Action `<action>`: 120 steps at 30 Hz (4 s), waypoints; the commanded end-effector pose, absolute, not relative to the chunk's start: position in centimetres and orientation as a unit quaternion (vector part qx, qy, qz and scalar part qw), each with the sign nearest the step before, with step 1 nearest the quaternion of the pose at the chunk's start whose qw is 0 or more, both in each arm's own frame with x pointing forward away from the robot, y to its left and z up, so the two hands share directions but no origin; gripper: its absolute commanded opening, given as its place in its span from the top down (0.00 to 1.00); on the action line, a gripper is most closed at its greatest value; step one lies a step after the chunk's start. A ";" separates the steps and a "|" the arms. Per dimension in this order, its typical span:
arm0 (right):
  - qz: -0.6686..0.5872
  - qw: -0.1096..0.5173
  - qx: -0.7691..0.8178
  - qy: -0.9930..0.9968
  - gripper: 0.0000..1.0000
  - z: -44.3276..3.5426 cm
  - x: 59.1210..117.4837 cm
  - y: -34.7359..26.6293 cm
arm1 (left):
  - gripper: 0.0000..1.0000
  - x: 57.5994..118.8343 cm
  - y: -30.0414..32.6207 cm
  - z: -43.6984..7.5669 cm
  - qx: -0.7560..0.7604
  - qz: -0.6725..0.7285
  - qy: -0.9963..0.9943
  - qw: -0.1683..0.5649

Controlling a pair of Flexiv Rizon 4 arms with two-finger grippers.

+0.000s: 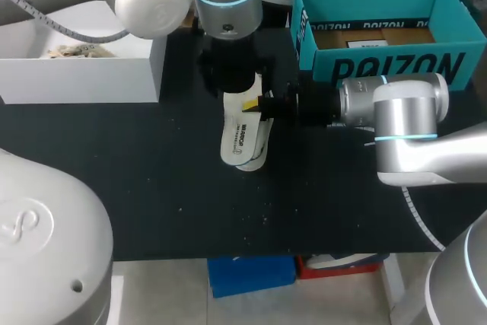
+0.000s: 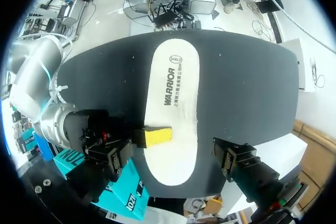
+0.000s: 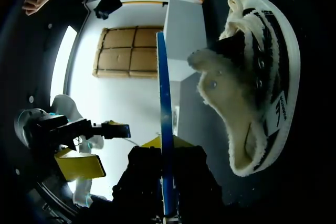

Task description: Take the shoe out of the shoebox, open the shoe tongue, remove and reinsert the insole, then place the shoe into the shoebox

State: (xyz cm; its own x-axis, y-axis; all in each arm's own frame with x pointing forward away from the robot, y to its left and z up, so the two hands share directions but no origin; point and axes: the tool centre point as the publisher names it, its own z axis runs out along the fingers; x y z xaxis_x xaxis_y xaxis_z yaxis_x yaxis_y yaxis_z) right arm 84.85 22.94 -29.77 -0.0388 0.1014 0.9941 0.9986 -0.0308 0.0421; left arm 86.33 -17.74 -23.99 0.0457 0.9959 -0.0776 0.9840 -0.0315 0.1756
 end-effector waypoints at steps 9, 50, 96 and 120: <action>-0.492 0.455 -0.523 -0.526 1.00 -29.8 84.8 23.0 | 0.00 92.5 -17.7 -24.1 0.711 0.036 0.696 0.094; -0.492 0.455 -0.523 -0.526 1.00 -29.8 84.8 23.0 | 0.00 82.5 -16.4 -22.2 0.719 0.043 0.685 0.113; -0.492 0.455 -0.523 -0.526 1.00 -29.8 84.8 23.0 | 0.00 78.8 -12.3 -23.7 0.629 -0.165 0.679 0.341; -0.492 0.455 -0.523 -0.526 1.00 -29.8 84.8 23.0 | 0.00 78.6 -11.7 -24.8 0.611 -0.259 0.602 0.444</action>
